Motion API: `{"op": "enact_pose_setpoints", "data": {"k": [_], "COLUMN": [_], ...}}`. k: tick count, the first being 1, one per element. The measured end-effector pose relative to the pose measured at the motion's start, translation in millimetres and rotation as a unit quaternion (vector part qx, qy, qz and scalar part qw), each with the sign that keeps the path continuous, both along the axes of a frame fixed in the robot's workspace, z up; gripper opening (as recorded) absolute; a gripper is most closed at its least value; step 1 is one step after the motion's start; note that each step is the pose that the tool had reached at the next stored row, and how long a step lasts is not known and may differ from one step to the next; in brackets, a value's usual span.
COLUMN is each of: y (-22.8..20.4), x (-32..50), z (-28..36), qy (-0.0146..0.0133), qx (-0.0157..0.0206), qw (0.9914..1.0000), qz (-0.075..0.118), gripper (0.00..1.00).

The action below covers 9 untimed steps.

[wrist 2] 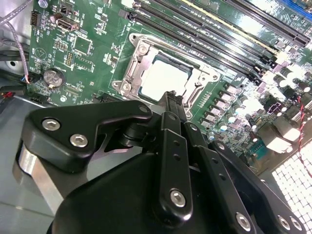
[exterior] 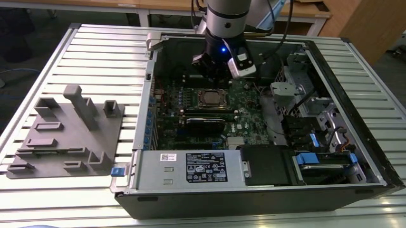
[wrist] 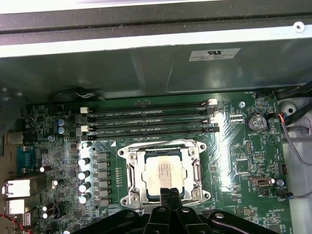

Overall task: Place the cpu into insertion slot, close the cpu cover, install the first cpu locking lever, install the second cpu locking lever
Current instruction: 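Install the second cpu locking lever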

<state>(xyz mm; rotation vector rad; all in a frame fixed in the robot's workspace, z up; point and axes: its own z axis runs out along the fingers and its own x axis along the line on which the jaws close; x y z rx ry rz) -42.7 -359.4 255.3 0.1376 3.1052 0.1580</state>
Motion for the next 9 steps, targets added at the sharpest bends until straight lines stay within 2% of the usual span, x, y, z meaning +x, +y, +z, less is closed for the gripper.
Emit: {"op": "enact_pose_setpoints", "data": {"k": [9], "y": [1.9], "x": [0.1], "z": [-0.1], "qy": [0.0], "qx": [0.0], "qw": [1.0], "qz": [0.0], "gripper": [0.11]}}
